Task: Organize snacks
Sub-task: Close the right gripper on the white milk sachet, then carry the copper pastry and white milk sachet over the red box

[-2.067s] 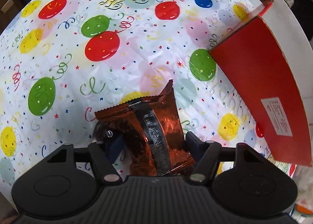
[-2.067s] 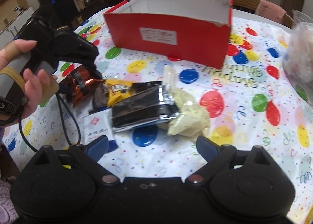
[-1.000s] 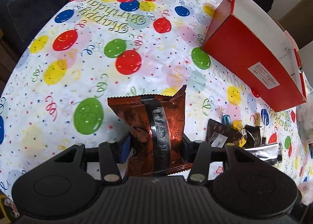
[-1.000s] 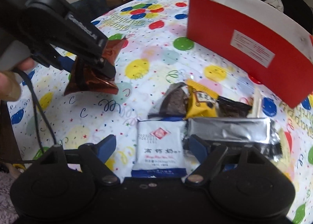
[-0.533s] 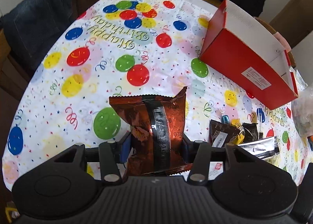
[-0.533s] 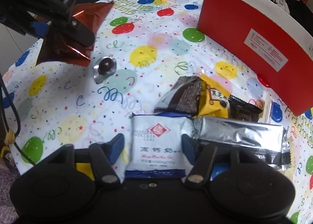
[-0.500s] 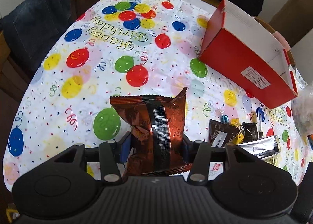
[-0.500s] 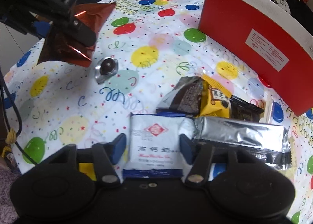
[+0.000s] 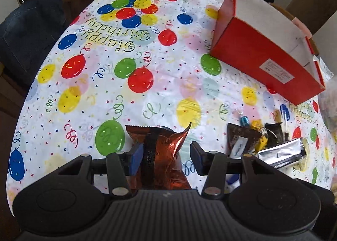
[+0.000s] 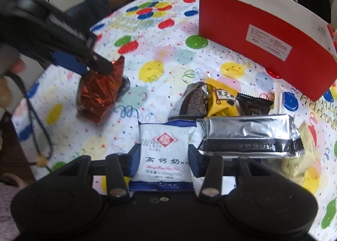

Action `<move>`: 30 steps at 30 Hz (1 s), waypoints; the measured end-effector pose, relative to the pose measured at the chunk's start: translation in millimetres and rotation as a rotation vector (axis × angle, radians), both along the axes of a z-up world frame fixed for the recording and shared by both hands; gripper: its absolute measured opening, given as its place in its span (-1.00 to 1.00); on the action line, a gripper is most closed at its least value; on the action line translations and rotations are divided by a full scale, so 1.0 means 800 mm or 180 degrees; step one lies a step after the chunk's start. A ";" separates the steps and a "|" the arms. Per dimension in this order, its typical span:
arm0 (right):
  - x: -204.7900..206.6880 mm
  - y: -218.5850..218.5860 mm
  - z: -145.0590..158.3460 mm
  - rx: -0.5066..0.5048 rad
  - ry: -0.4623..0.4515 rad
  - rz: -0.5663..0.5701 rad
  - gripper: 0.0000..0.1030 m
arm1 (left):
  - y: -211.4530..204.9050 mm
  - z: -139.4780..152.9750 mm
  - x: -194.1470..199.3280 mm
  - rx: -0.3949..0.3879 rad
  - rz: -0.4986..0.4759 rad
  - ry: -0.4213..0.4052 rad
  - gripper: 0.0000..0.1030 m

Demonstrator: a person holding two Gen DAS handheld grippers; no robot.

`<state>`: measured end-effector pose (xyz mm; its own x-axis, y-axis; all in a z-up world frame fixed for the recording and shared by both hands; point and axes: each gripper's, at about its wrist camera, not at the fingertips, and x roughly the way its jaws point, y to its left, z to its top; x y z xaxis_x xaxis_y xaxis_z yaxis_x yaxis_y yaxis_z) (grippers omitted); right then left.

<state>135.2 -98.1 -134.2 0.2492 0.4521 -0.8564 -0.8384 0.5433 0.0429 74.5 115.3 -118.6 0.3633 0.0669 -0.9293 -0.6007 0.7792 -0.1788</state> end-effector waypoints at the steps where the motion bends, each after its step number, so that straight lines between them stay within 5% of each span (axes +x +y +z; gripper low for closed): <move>1: -0.001 -0.001 0.002 0.0022 0.0008 -0.0006 -0.13 | 0.002 -0.002 0.002 -0.0013 0.0002 0.0015 -0.07; 4: -0.003 -0.004 0.011 0.0118 0.0045 -0.0014 -0.13 | 0.005 -0.010 0.009 -0.0010 -0.0021 0.0129 -0.05; 7: -0.003 -0.006 0.016 0.0185 0.0083 -0.0040 -0.13 | 0.008 -0.026 0.012 -0.0190 -0.0027 0.0279 0.17; 12: -0.002 -0.006 0.021 0.0207 0.0095 -0.0077 -0.13 | 0.011 -0.059 0.010 -0.0410 0.0007 0.0438 0.18; 20: 0.000 -0.005 0.031 0.0269 0.0075 -0.0128 -0.13 | 0.010 -0.051 0.008 -0.0294 -0.0084 0.0302 -0.02; 30: 0.012 -0.016 0.050 0.0416 0.0053 -0.0383 -0.13 | -0.001 -0.026 0.016 -0.0269 -0.0163 0.0146 -0.04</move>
<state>145.2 -110.9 -94.3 0.2944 0.5278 -0.7967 -0.7663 0.6285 0.1332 87.4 114.7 -139.3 0.3212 -0.0300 -0.9465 -0.5695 0.7925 -0.2184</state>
